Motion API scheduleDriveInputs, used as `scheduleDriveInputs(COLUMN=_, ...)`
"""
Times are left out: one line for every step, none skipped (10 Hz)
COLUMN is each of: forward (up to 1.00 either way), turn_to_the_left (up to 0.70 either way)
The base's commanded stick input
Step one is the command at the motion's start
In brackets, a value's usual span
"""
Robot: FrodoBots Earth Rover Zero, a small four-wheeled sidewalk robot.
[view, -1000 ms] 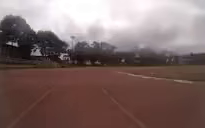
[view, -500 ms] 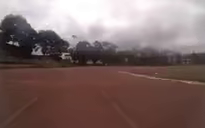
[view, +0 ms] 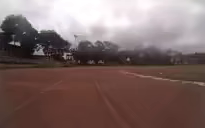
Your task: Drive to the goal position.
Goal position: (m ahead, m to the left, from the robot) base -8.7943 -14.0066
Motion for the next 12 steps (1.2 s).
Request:
scheduleDriveInputs(forward=1.0, turn_to_the_left=0.0)
scheduleDriveInputs(forward=1.0, turn_to_the_left=0.0)
scheduleDriveInputs(forward=1.0, turn_to_the_left=0.0)
scheduleDriveInputs(forward=1.0, turn_to_the_left=0.0)
scheduleDriveInputs(forward=1.0, turn_to_the_left=0.0)
scheduleDriveInputs(forward=1.0, turn_to_the_left=0.0)
scheduleDriveInputs(forward=1.0, turn_to_the_left=0.0)
scheduleDriveInputs(forward=1.0, turn_to_the_left=0.0)
scheduleDriveInputs(forward=1.0, turn_to_the_left=-0.06)
scheduleDriveInputs(forward=1.0, turn_to_the_left=-0.13)
scheduleDriveInputs(forward=1.0, turn_to_the_left=-0.2)
scheduleDriveInputs(forward=1.0, turn_to_the_left=-0.27)
